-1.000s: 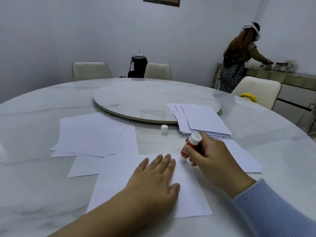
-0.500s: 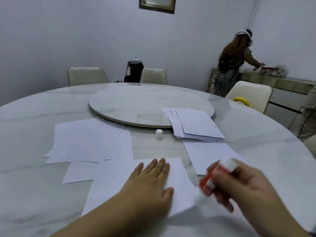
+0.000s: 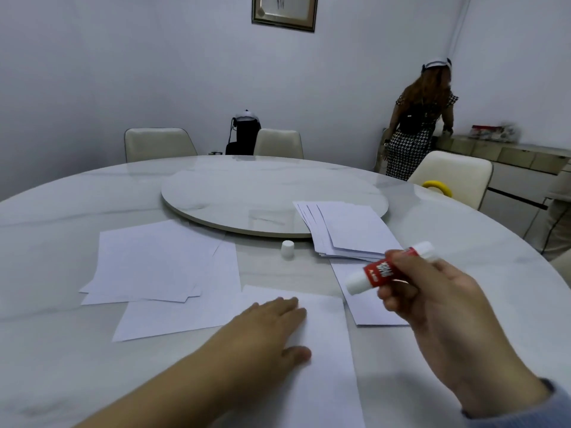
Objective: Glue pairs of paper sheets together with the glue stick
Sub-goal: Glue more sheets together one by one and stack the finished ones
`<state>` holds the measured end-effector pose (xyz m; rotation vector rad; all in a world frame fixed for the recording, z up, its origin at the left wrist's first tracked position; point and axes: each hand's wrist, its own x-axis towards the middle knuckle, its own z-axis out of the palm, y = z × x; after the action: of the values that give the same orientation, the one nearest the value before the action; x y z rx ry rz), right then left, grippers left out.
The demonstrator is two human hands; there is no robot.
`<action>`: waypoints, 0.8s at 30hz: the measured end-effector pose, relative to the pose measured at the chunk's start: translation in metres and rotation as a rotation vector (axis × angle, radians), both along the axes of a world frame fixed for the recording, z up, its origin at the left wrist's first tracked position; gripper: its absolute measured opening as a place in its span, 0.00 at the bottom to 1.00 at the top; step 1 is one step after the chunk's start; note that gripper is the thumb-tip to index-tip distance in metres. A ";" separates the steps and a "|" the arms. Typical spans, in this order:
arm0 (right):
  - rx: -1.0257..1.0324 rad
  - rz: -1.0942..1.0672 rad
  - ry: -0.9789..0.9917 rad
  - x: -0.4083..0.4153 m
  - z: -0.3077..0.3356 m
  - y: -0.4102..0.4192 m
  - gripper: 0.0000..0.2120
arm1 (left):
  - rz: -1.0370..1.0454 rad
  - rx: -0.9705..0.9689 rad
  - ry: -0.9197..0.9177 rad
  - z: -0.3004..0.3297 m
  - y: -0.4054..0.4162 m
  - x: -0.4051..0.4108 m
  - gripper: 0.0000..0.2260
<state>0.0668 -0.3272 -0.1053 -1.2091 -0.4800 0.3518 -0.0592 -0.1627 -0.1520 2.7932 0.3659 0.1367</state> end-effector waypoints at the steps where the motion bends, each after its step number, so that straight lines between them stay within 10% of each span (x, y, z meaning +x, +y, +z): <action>1: -0.041 -0.002 -0.059 0.002 -0.002 0.007 0.02 | 0.020 0.023 0.041 -0.002 0.001 0.003 0.26; 24: -0.636 0.074 -0.727 0.031 -0.023 0.074 0.05 | 0.081 0.116 0.122 -0.007 0.015 0.024 0.24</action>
<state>0.0973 -0.2530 -0.1282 -1.9481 -1.0937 0.1097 -0.0356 -0.1479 -0.1587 2.9099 0.5165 0.0062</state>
